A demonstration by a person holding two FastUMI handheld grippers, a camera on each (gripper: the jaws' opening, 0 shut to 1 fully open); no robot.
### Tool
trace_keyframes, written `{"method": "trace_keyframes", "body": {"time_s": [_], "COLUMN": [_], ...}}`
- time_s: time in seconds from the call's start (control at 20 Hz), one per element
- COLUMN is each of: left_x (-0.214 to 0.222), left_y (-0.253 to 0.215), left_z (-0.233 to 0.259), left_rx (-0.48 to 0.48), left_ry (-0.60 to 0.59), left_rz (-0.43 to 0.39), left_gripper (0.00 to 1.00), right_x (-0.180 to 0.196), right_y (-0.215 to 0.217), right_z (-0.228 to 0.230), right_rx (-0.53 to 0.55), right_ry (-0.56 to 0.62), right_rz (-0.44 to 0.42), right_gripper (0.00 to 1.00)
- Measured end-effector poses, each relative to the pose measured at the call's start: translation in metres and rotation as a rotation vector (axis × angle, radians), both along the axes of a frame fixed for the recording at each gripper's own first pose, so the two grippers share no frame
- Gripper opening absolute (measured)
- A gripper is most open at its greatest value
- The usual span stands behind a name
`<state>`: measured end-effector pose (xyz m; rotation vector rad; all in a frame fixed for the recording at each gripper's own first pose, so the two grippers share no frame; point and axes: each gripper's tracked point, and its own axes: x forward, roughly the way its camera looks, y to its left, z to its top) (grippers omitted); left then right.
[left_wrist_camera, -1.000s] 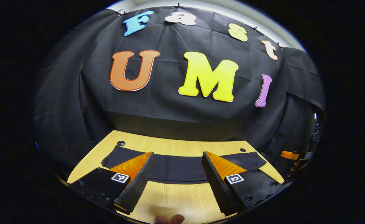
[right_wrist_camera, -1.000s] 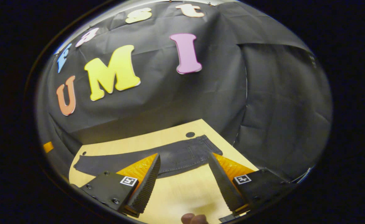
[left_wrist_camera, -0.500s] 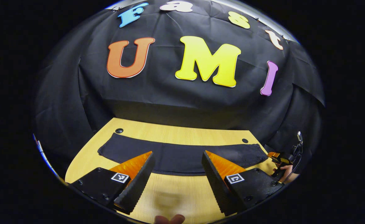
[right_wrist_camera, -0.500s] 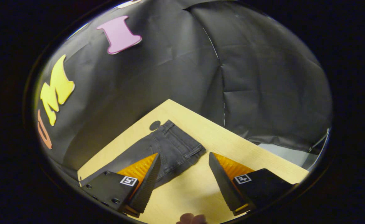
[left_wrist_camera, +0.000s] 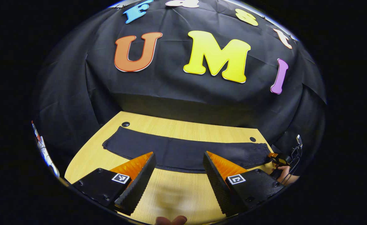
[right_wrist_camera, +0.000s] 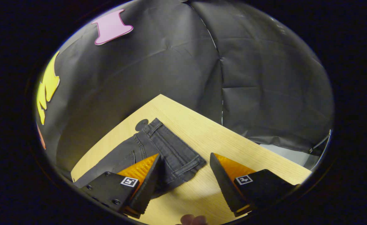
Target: Grasp the waist and the cuffs of the jeans and fold them to make the two legs overlap; first hold the waist and fold one-third of the jeans toward the cuffs, then hold the cuffs and fold the remaining one-third in the same direction to finish folding.
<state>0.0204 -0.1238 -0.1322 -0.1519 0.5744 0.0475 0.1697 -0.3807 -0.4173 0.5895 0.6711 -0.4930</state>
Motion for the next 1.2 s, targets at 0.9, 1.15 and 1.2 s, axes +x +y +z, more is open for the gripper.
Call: {"method": "trace_keyframes", "body": {"time_s": [0.9, 1.15, 1.2], "left_x": [-0.018, -0.024, -0.026], "left_y": [0.026, 0.041, 0.045], "left_z": [-0.003, 0.001, 0.002], "left_rx": [-0.047, -0.088, -0.093], "left_ry": [0.001, -0.028, -0.038], "left_rz": [0.095, 0.123, 0.128], "left_gripper": [0.98, 0.98, 0.98], "right_x": [0.009, 0.016, 0.015], "right_y": [0.008, 0.017, 0.020], "right_z": [0.017, 0.054, 0.067], "right_rx": [-0.072, -0.105, -0.107], "right_ry": [0.068, 0.038, 0.024], "right_rz": [0.176, 0.191, 0.194], "right_gripper": [0.19, 0.04, 0.04]}}
